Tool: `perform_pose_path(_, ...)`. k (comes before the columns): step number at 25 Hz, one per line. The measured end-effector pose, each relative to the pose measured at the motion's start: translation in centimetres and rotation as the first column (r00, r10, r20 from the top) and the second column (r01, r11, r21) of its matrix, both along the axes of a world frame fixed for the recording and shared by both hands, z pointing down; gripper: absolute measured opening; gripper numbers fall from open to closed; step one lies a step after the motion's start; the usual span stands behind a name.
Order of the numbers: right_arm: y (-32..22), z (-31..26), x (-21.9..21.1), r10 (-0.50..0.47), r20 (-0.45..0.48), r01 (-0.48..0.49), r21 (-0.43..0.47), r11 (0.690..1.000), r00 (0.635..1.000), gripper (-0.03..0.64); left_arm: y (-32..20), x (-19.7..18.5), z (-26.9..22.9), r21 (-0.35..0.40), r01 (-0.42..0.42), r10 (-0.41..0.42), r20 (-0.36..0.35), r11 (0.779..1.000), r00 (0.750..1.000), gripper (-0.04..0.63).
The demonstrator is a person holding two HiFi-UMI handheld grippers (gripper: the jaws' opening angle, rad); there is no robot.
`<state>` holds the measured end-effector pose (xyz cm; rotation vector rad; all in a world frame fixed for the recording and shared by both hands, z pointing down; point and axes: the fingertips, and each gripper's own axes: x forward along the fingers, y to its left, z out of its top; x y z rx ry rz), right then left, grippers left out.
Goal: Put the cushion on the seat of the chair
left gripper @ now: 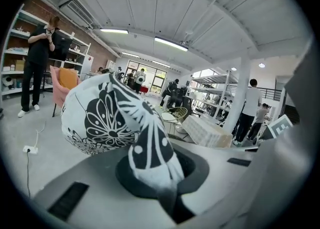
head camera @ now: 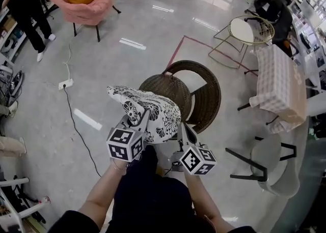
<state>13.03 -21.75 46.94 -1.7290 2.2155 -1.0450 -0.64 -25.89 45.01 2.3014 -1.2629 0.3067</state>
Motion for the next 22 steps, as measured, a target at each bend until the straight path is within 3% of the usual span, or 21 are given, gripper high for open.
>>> perform_pose_path(14,-8.5,3.7,2.4,0.127,-0.038,-0.129,-0.083,0.988,0.991,-0.003,-11.1,5.4,6.1,-0.111,-0.164,0.158,-0.059,0.980,0.986,0.025)
perform_pose_path(22,-10.1,5.5,4.3,0.186,-0.075,-0.194,-0.115,0.974,0.980,-0.003,-13.4,10.5,9.7,-0.136,-0.300,0.288,-0.102,0.944,0.952,0.025)
